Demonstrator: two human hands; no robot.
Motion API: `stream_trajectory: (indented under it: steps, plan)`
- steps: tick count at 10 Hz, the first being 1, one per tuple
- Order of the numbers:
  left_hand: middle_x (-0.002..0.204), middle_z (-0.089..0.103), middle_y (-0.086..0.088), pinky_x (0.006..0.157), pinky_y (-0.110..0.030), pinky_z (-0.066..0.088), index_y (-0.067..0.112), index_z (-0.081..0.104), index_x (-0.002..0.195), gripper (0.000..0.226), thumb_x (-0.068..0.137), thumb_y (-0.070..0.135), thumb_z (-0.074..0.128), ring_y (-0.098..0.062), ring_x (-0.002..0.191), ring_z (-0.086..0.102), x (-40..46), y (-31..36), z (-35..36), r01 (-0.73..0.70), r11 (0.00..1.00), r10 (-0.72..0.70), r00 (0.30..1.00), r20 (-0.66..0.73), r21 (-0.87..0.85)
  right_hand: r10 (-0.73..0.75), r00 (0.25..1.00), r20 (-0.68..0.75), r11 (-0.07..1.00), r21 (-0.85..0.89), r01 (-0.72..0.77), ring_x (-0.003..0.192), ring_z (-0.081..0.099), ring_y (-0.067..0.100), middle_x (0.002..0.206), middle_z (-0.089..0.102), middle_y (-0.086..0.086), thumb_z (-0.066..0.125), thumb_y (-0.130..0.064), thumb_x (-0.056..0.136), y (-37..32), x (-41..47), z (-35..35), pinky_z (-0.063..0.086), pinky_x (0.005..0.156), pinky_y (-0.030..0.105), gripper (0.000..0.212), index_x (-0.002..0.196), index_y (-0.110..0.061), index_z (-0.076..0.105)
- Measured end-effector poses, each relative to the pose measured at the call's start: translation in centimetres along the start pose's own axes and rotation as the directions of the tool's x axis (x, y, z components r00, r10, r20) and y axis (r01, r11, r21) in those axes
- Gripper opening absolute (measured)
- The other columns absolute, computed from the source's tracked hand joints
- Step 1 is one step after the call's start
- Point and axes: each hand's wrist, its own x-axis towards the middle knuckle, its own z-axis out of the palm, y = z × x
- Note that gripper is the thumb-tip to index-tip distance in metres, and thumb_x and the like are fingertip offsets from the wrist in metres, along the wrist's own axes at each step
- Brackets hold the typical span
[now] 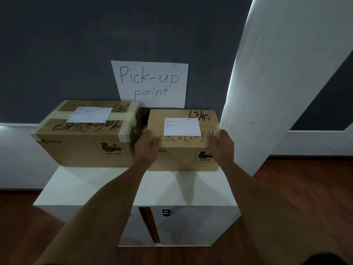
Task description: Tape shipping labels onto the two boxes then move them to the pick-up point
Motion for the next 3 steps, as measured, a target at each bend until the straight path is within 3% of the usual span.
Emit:
stream_trajectory:
  steps: [1,2,3]
  plan:
    - [0.137,0.057,-0.016,0.1,-0.036,0.042,0.005,0.051,0.138,0.043,0.106,0.033,0.048,-0.031,0.13,0.052,0.2,0.4,-0.3,-0.03,0.995,0.027,0.999,0.029,0.095,0.055,0.998,0.004,0.995,-0.086,-0.054,0.084,0.068,0.02,0.096,0.064,0.0,0.047,-0.051,0.098,-0.9,0.0,-0.5,0.061,0.077,0.043,0.034,0.107,-0.019,0.053]
    - [0.135,0.056,-0.017,0.102,-0.041,0.045,0.006,0.059,0.118,0.039,0.102,0.036,0.041,-0.035,0.133,0.048,1.0,0.2,-0.6,-0.183,0.953,0.177,0.983,0.046,0.243,-0.012,0.994,-0.105,0.977,-0.215,-0.01,0.087,0.065,0.021,0.095,0.063,-0.001,0.044,-0.051,0.095,-1.9,-0.1,-0.6,0.055,0.088,0.049,0.036,0.103,-0.017,0.053]
    - [0.154,0.047,-0.013,0.115,-0.046,0.037,0.005,0.059,0.138,0.042,0.104,0.029,0.052,-0.032,0.143,0.04,1.5,1.6,-1.6,-0.303,0.914,0.317,0.948,-0.007,0.269,-0.131,0.978,-0.161,0.955,-0.285,0.081,0.112,0.062,0.028,0.114,0.066,0.006,0.038,-0.049,0.095,-3.8,-0.6,-0.3,0.045,0.103,0.055,0.045,0.112,-0.013,0.058]
